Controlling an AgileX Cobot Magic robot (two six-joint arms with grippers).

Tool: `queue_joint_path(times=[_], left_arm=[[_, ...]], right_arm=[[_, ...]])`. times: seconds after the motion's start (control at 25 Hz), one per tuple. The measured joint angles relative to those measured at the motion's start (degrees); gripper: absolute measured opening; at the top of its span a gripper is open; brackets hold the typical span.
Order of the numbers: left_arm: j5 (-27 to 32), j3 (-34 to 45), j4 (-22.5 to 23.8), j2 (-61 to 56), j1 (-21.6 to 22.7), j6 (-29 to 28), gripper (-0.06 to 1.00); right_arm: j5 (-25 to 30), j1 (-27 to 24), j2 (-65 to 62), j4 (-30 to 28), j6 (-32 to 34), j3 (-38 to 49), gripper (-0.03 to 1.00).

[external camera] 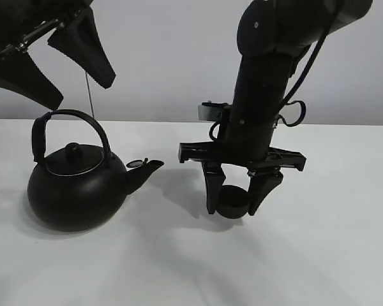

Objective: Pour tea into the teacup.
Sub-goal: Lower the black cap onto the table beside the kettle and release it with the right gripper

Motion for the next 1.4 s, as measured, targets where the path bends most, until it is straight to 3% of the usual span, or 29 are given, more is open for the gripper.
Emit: queue_joint_path(times=[0.8,1.16,1.4], left_arm=[[0.0,0.0,0.0,0.0,0.0,0.0,0.57],[0.0,0.0,0.0,0.0,0.0,0.0,0.57],[0.0,0.0,0.0,0.0,0.0,0.0,0.57]], right_arm=[[-2.8,0.0,1.5,2.3,0.0,0.0,0.40],[1.0,0.0,1.5,1.6,-0.7,-4.3,0.40],[1.6,2.9,1.9,0.4,-1.6,-4.6,0.40]])
